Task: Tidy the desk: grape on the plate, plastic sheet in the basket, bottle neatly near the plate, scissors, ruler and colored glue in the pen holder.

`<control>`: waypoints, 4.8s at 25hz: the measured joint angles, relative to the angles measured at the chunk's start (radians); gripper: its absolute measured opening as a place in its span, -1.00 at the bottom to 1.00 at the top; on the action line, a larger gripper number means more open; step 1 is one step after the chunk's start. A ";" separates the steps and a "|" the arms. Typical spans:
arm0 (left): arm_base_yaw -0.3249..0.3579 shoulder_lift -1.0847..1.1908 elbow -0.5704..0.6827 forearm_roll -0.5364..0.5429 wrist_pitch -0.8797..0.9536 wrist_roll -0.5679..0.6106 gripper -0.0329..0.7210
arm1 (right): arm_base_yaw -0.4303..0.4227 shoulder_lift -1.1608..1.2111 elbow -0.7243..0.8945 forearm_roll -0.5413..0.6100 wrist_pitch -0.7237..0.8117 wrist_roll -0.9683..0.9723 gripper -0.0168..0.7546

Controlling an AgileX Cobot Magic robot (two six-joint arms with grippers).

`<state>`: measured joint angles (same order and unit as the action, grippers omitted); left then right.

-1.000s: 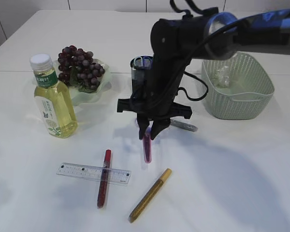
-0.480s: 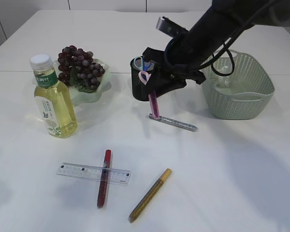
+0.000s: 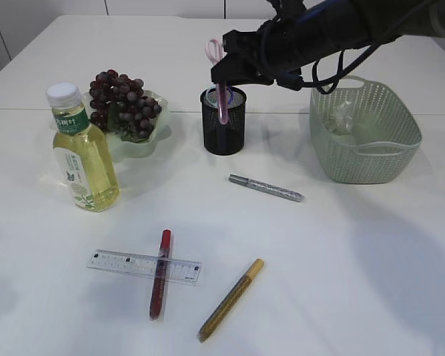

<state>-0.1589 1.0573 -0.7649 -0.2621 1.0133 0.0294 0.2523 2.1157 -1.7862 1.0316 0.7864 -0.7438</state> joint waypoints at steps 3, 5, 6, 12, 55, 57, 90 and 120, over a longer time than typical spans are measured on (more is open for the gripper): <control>0.000 0.000 0.000 0.000 0.000 0.000 0.19 | -0.002 0.000 0.000 0.033 -0.095 -0.106 -0.48; 0.000 0.000 0.000 0.000 0.000 0.000 0.19 | -0.002 0.000 0.002 0.088 -0.167 -0.185 -0.48; 0.000 0.000 0.000 0.000 0.000 0.000 0.19 | -0.002 0.000 0.002 0.121 -0.196 -0.240 -0.48; 0.000 0.000 0.000 0.000 0.000 0.000 0.19 | -0.002 0.040 -0.024 0.361 -0.288 -0.554 -0.48; 0.000 0.000 0.000 0.000 0.002 0.000 0.19 | 0.007 -0.028 -0.129 -0.520 0.068 0.402 0.01; 0.000 0.000 0.000 0.002 0.002 0.000 0.19 | 0.014 -0.054 -0.129 -0.624 0.133 0.487 0.00; 0.000 0.000 0.000 0.002 0.002 0.000 0.19 | 0.236 -0.293 0.220 -0.860 0.396 0.641 -0.01; -0.003 0.002 -0.008 -0.116 -0.031 0.279 0.19 | 0.128 -0.463 0.544 -0.860 0.415 0.555 -0.01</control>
<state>-0.1615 1.0592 -0.7724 -0.3780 0.9818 0.3086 0.3803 1.6527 -1.2425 0.1717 1.2012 -0.1884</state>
